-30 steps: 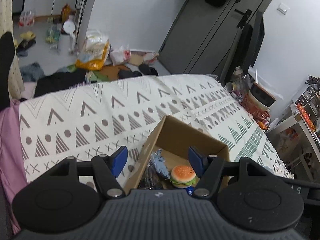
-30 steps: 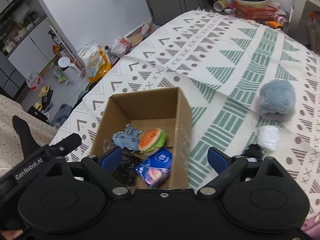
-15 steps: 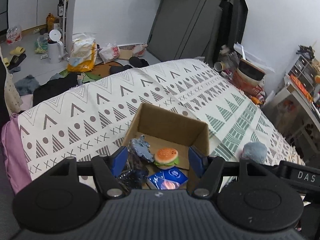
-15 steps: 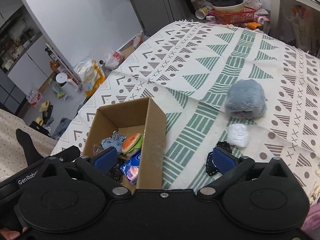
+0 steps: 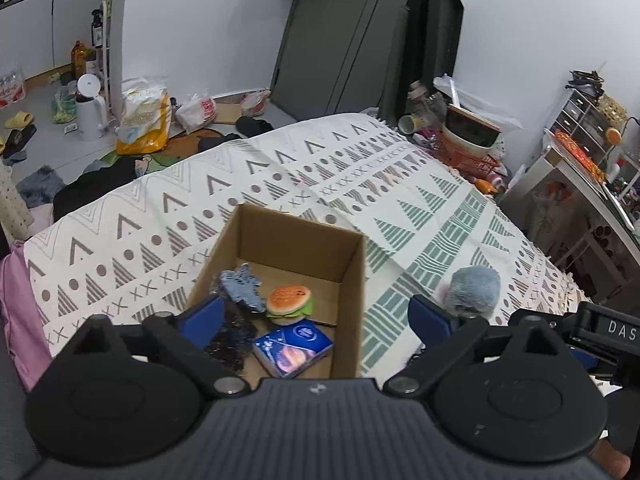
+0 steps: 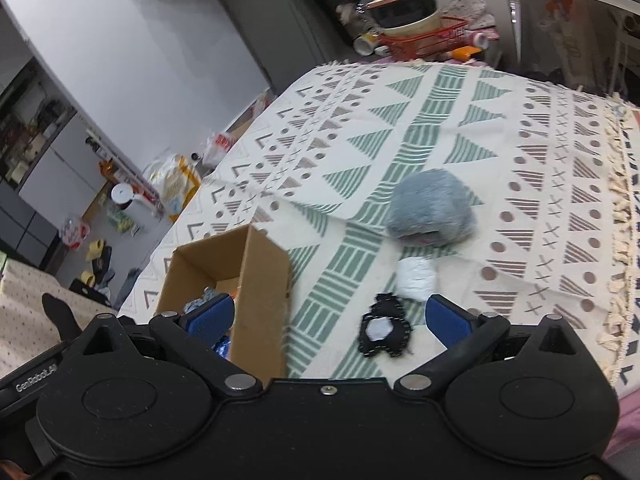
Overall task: Organize soft objects
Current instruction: 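Withdraw both tools from the box toward the black-and-white plush, then grasp the black-and-white plush with the left tool while the right tool grasps the white cloth bundle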
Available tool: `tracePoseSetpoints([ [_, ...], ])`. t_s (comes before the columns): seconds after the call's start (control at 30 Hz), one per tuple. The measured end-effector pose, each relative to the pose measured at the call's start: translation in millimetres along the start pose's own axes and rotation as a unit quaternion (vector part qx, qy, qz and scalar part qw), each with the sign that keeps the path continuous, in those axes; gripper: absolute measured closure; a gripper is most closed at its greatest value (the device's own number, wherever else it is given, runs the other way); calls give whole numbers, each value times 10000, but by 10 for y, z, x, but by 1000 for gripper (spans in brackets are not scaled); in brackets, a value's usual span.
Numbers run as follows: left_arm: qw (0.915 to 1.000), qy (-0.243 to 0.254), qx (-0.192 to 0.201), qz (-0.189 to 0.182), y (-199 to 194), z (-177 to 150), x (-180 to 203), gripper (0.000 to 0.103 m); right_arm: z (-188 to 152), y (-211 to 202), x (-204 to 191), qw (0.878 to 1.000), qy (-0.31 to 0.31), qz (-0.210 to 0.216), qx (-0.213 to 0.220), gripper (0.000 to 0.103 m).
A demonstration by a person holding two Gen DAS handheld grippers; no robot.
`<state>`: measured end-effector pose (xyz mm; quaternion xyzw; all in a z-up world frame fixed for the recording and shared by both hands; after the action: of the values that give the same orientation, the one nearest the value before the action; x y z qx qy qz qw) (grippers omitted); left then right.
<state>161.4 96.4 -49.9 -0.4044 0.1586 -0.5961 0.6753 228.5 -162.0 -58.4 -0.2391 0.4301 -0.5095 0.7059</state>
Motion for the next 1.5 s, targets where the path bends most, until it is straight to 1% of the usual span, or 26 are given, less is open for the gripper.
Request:
tracePoseSetpoints([
  [0.07, 10000, 37, 36, -32, -8, -7, 62, 1, 8, -40, 82, 10000, 33, -15, 41, 0],
  [0.13, 10000, 44, 58, 0, -7, -9, 120, 1, 17, -80, 161, 9999, 59, 7, 83, 0],
  [0.37, 9994, 262, 60, -206, -18, -51, 380, 1, 30, -189, 444, 9996, 194, 18, 181, 0],
  [0.43, 9992, 331, 86, -204, -16, -74, 463, 1, 17, -211, 515, 9995, 207, 16, 221, 0],
  [0.6, 9987, 448, -7, -255, 32, -128, 635, 1, -19, -237, 624, 9996, 109, -66, 266, 0],
  [0.67, 9986, 473, -36, -249, 52, -148, 702, 1, -31, -258, 659, 9994, 64, -59, 325, 0],
  [0.77, 9983, 556, -88, -140, 88, -179, 805, 1, -41, -294, 715, 9990, -16, 39, 441, 0],
  [0.87, 9977, 632, -201, -121, 143, -206, 902, 1, -35, -267, 788, 9992, -43, 35, 401, 0],
  [1.0, 9974, 657, -274, -77, 211, -245, 1004, 1, -52, -234, 890, 9989, -109, -15, 453, 0],
  [1.1, 9968, 725, -318, -87, 276, -294, 1072, 1, -77, -195, 986, 9987, -88, 118, 495, 0],
  [1.23, 9965, 718, -416, -117, 388, -366, 1148, 1, -95, -107, 1091, 9986, -58, 86, 516, 0],
  [1.4, 9960, 748, -481, -18, 548, -486, 1255, 2, -104, -13, 1206, 9980, -63, 40, 629, 0],
  [1.5, 9953, 800, -543, 69, 642, -535, 1298, 2, -92, 58, 1285, 9980, -37, 163, 612, 0],
])
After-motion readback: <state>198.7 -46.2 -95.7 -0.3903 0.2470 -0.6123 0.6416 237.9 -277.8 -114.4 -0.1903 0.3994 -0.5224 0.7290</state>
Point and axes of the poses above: each gripper's, at about its wrist camera, not at the fingertips, and y roughly the way its jaws point, x to its right, z to its top, the point moved 2 cm from there along y, roughly the way its jaws point, and after that the axes turned 2 degrees about -x, right-handed, at the moved point
